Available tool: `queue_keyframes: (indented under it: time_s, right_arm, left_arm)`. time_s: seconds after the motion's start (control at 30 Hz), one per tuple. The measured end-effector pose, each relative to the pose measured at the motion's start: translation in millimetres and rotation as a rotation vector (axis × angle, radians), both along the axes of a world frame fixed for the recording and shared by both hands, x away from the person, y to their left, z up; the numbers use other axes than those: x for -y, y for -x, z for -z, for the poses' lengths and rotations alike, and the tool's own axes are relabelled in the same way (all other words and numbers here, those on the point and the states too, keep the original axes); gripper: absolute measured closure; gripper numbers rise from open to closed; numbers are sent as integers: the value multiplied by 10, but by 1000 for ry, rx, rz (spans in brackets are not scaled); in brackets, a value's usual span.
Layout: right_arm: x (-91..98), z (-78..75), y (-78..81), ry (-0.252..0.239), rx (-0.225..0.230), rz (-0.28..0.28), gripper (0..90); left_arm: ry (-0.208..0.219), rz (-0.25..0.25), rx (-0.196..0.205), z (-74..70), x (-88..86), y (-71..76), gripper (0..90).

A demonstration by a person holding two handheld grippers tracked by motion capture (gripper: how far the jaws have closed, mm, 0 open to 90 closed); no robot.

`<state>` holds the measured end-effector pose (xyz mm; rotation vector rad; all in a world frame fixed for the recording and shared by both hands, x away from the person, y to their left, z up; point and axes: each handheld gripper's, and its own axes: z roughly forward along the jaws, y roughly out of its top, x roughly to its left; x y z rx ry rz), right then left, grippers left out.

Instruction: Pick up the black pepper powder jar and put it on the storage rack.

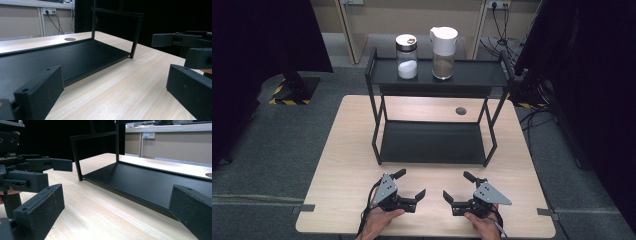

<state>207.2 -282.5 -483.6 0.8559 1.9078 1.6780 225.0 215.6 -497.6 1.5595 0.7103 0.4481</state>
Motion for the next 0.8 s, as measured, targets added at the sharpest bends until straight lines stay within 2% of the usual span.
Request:
queue_keyframes:
  time_s: [0.8]
  right_arm:
    - [13,15,-1,-6,-3,10,4]
  left_arm:
    - [0,-2,0,-2,-6,-4,6]
